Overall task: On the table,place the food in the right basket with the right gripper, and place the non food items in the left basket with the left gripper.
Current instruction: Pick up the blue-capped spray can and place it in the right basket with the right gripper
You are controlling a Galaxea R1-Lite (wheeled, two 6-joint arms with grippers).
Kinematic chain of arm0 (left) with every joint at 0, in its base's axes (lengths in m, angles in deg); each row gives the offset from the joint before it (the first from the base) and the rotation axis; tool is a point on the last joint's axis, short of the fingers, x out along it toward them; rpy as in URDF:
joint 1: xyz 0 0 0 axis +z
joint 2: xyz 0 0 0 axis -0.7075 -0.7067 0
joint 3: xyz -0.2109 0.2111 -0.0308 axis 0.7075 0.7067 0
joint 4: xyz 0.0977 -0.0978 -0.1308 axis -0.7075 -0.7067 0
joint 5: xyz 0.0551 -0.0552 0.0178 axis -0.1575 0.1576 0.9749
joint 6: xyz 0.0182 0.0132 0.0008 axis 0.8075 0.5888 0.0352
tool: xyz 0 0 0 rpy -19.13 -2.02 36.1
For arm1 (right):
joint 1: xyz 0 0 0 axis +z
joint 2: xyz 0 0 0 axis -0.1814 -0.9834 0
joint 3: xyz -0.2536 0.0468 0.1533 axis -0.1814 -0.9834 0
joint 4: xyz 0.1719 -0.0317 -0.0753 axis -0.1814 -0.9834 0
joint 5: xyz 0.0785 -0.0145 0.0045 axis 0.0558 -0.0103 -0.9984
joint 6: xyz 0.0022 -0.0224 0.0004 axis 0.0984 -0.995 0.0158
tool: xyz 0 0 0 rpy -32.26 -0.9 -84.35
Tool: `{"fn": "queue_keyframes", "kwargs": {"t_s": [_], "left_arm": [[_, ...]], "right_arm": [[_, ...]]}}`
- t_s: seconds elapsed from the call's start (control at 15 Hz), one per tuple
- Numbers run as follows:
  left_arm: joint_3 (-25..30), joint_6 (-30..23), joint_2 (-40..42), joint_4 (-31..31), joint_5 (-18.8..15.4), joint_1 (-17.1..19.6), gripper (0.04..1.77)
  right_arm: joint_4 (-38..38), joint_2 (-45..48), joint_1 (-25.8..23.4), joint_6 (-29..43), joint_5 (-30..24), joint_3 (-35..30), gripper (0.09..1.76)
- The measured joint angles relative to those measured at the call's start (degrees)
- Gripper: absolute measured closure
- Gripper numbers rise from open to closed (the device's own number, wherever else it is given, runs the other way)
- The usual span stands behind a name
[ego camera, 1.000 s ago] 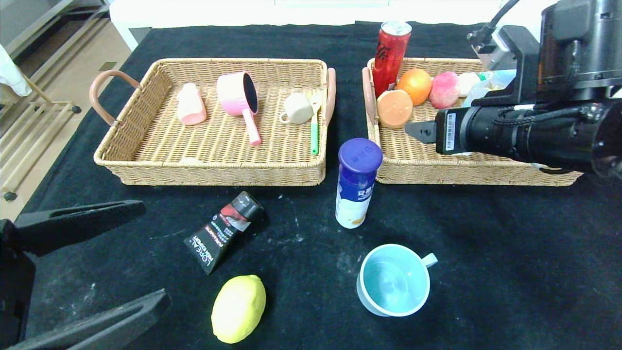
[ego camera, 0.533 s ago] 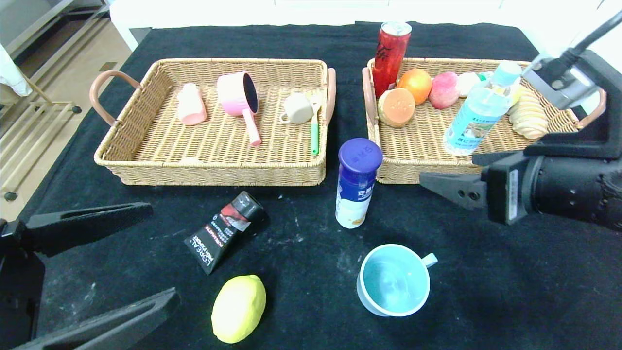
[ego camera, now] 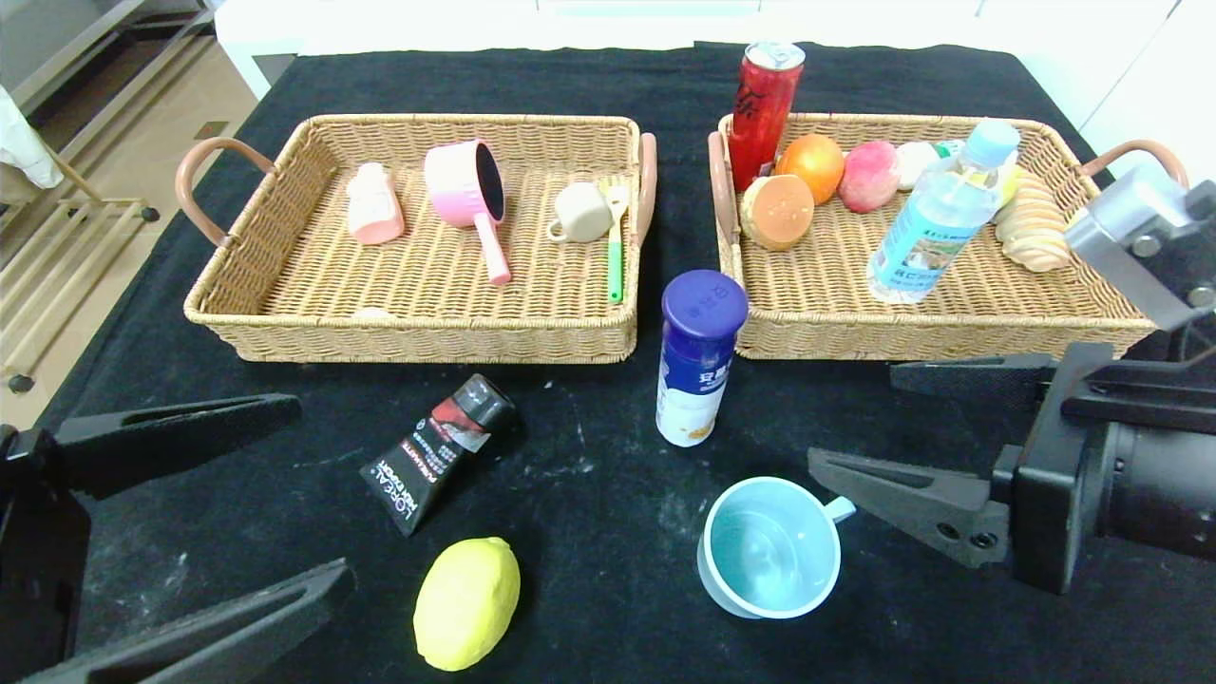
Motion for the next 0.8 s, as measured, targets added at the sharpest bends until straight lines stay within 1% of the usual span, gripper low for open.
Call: {"fn": "queue_keyframes", "kwargs": {"t_s": [0.13, 0.33, 0.67, 0.8], "left_arm": [[-0.1, 0.0, 0.0, 0.0, 0.0, 0.0, 0.09], [-0.1, 0.0, 0.0, 0.0, 0.0, 0.0, 0.09], [-0.1, 0.0, 0.1, 0.0, 0.0, 0.0, 0.09], [0.0, 0.0, 0.1, 0.0, 0.0, 0.0, 0.09]], "right_arm": [[1.8, -2.2, 1.4, -0.7, 0.6, 0.8, 0.15], [2.0, -4.8, 3.1, -1.3, 2.0, 1.5, 0.15], [5.1, -8.4, 4.4, -1.6, 2.0, 2.8, 0.15], [5.2, -9.7, 5.0, -1.8, 3.2, 3.5, 0.15]]}}
